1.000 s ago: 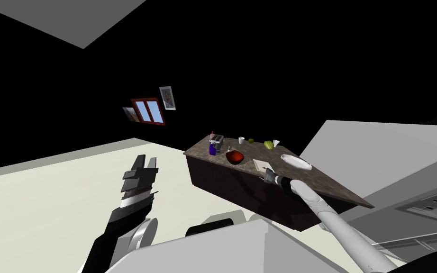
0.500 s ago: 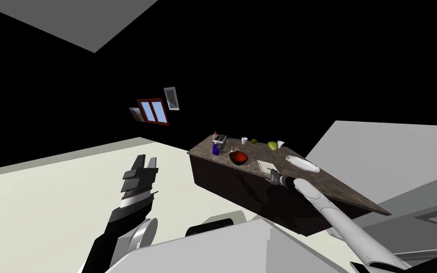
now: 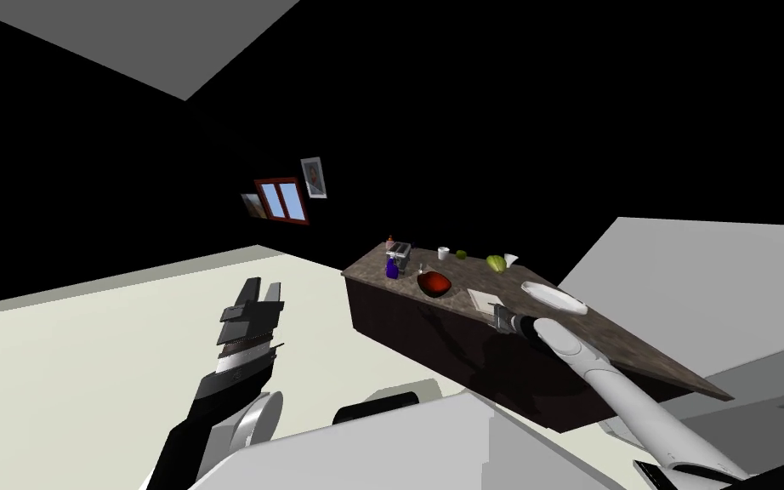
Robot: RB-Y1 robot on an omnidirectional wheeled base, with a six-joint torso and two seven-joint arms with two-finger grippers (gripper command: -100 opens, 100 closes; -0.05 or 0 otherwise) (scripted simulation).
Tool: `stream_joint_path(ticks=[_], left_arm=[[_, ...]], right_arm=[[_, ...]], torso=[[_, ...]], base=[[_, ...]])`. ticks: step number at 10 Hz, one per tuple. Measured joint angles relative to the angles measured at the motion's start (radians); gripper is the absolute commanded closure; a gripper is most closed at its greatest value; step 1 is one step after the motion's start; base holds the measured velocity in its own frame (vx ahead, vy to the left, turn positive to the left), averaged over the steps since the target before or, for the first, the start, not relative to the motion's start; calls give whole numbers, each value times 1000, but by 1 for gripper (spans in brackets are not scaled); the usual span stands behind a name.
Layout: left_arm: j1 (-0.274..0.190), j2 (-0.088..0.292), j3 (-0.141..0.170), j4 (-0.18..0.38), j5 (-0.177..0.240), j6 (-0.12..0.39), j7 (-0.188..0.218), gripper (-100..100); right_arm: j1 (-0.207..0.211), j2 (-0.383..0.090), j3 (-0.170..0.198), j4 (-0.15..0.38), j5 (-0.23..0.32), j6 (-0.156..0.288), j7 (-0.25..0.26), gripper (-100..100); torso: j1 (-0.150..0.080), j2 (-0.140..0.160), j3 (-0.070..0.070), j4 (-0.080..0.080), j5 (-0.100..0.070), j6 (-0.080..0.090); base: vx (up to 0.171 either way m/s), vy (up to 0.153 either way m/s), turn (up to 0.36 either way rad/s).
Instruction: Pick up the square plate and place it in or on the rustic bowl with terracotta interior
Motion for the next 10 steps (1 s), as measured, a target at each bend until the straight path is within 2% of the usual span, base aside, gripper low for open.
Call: stream_joint_path(ticks=[1,2,5,10], left_arm=[[0,0,0,0,0,0,0,0],[0,0,0,0,0,0,0,0],[0,0,0,0,0,0,0,0],[0,0,0,0,0,0,0,0]], right_arm=[[0,-1,-1,0,2,-1,0,0],[0,-1,-1,0,2,-1,0,-100],[6,17,-34,11,-25,-34,72,-100],[12,44,-82,31,-65,-86,195,-100]], torso=[[-2,0,0,0,0,0],[-3,0,0,0,-1,0],[-3,-8,-5,-2,-1,0],[-2,-6,-4,-1,0,0]], base=[[0,0,0],[59,19,-90],[124,18,-121],[100,27,-102]])
